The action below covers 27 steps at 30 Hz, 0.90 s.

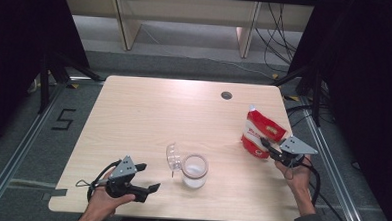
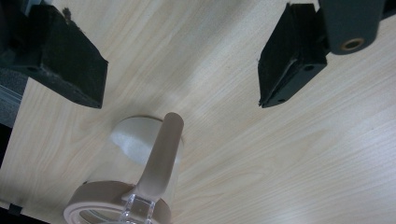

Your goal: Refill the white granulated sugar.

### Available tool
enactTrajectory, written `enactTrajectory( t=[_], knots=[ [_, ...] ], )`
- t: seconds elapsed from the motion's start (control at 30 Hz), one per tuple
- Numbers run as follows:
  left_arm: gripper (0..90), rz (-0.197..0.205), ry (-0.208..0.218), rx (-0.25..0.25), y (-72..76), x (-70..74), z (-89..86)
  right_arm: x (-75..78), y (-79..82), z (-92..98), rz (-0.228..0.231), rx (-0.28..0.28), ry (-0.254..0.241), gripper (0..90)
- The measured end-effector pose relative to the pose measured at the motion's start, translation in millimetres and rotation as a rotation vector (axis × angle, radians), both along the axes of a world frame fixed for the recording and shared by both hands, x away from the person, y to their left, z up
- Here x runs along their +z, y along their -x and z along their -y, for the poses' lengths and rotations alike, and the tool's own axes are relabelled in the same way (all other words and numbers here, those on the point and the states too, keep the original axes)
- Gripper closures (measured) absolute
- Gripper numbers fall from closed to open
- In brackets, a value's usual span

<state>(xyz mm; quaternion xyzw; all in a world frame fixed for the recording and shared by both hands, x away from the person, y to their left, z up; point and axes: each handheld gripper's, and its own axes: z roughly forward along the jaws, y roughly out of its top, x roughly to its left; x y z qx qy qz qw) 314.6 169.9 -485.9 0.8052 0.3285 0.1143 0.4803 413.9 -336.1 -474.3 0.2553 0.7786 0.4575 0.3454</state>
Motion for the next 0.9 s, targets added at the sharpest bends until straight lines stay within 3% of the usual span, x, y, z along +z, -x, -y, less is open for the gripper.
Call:
enactTrajectory(
  t=[0.07, 0.1, 0.2, 0.23, 0.3, 0.5, 0.6, 0.63, 0.67, 0.73, 0.87, 0.9],
  knots=[
    [15.5, 0.002, -0.008, -0.004, -0.2, 0.1, -0.5, 0.0, -0.2, 0.5, -0.001, -0.009, -0.008, 69.1],
    [15.5, -0.002, -0.006, -0.002, -0.2, 0.0, -0.5, -0.7, 1.5, 0.2, -0.035, -0.021, -0.026, 66.7],
    [15.5, 0.003, -0.010, -0.006, -0.6, 0.4, -1.3, 0.0, 0.6, 2.6, -0.014, -0.025, -0.034, 60.0],
    [15.5, 0.002, -0.007, -0.003, -0.4, 0.5, -1.3, 0.4, 2.5, 2.4, -0.034, -0.052, -0.054, 58.1],
    [15.5, 0.003, -0.002, -0.003, -0.4, 0.5, -1.2, 2.6, 4.3, 5.2, -0.026, -0.041, -0.053, 56.3],
    [15.5, -0.002, -0.008, 0.003, 0.2, -0.2, 0.0, 8.7, 17.2, 5.7, -0.034, -0.061, -0.110, 48.3],
    [15.5, -0.001, -0.009, -0.005, -0.3, 0.4, -1.0, 11.8, 25.3, 7.6, -0.048, -0.079, -0.107, 45.7],
    [15.5, 0.004, -0.006, -0.005, -0.6, 0.6, -1.3, 12.0, 25.9, 9.2, -0.020, -0.073, -0.088, 45.1],
    [15.5, 0.003, 0.004, 0.003, -0.1, 0.6, -0.8, 12.2, 29.2, 9.4, -0.053, -0.082, -0.102, 44.4],
    [15.5, 0.011, -0.001, 0.002, 0.0, 1.3, -1.4, 12.5, 32.8, 10.3, -0.069, -0.091, -0.111, 42.2],
    [15.5, 0.020, -0.009, -0.008, -0.8, 1.6, -2.0, 16.8, 43.0, 8.8, -0.079, -0.101, -0.113, 40.9],
    [15.5, 0.020, -0.010, -0.010, -1.1, 1.6, -2.3, 17.7, 44.4, 9.4, -0.060, -0.094, -0.100, 40.2]
  ],
)
